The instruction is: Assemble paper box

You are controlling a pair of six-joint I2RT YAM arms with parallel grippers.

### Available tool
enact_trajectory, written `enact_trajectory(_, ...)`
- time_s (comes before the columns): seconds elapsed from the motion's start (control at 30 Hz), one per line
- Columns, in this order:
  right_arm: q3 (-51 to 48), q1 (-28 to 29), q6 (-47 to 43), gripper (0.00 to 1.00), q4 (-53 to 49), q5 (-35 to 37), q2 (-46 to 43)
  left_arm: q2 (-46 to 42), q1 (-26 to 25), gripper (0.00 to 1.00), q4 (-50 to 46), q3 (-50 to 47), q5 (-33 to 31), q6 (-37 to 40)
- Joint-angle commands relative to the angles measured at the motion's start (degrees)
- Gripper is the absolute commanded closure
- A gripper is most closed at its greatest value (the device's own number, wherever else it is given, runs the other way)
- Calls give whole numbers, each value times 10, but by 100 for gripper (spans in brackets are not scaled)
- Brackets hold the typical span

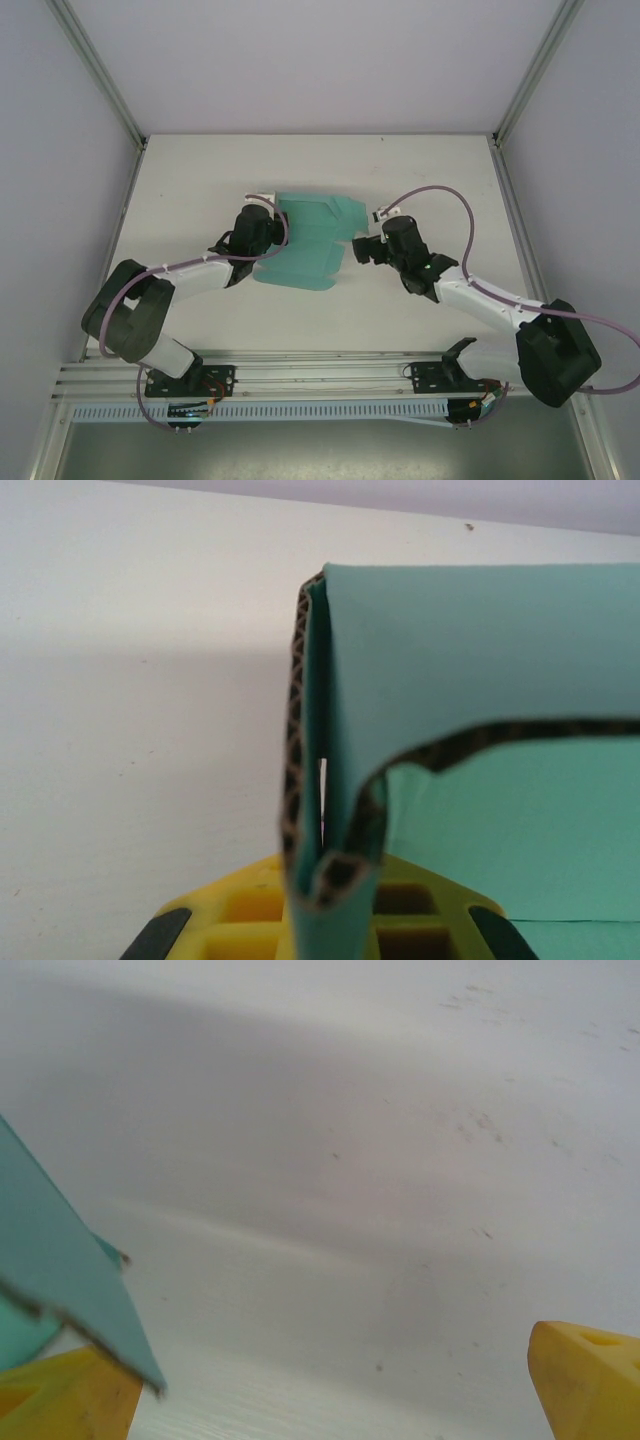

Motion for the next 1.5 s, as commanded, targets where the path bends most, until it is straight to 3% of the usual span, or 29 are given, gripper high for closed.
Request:
enact_trajectory(0.0, -1, -6, 4, 1, 57, -36, 0, -14, -4, 100, 9, 2, 29, -3)
enact_trajectory(0.27, 3, -21, -18, 1, 175, -50, 31, -14, -4, 100, 12, 3, 67, 7)
enact_trajectory(0.53, 16, -26, -29, 1, 307, -194, 104, 4, -4, 100, 9, 17, 121, 12)
enact_trajectory(0.93, 73, -24, 6, 1, 407, -269, 207, 19, -4, 100, 21, 26, 170, 2)
enact_trajectory(1.07, 90, -18, 14, 1, 405, -284, 224, 23, -4, 100, 19, 30, 164, -9)
enact_trajectory(1.2, 82, -18, 3, 1, 378, -252, 207, 14, -4, 100, 14, 26, 144, -21)
enact_trajectory(1.47, 35, -20, -22, 1, 234, -154, 73, 5, -4, 100, -12, 27, 78, -33)
